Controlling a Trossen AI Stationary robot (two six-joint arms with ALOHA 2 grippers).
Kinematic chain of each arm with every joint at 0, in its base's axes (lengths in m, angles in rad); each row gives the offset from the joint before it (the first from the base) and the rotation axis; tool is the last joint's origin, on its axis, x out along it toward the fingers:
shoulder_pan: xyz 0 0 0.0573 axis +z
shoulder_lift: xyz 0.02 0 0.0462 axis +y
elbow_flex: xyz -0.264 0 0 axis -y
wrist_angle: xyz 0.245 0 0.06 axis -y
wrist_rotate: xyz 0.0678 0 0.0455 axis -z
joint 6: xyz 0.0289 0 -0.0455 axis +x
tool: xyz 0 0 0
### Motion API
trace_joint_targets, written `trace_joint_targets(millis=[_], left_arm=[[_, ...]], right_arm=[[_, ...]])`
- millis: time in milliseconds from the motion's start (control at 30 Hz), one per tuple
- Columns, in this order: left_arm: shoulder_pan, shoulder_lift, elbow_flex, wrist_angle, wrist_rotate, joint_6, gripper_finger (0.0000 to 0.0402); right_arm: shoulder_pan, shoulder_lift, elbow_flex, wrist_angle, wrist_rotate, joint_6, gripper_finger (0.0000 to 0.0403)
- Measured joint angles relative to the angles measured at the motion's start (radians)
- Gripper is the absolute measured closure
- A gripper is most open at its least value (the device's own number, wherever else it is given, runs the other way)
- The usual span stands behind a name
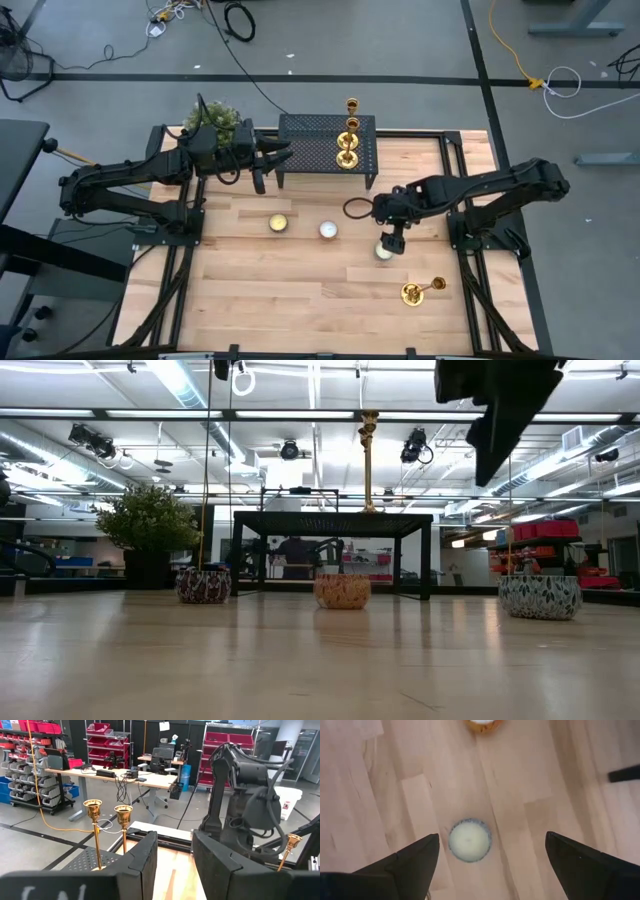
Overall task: Pick & Place candle stick holders
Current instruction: Move the patterned blue scented candle to the middle left of the table
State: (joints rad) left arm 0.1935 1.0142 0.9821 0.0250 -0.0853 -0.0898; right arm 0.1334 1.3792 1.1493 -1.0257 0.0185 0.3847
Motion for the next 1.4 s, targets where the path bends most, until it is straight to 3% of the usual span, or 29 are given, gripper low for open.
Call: trace_joint_targets(millis=[900,1400], left_arm=[[0.0,0.0,0.0,0.0,0.0,0.0,0.0273],[0.0,0.0,0.0,-0.002,0.0,-0.001,0.0273]], right_arm=[[0.006,0.002,-0.015,0.021,-0.019,-0.019,0.0042],[0.025,0.071,-0.015,0.02,0.008,-0.035,0.0042]])
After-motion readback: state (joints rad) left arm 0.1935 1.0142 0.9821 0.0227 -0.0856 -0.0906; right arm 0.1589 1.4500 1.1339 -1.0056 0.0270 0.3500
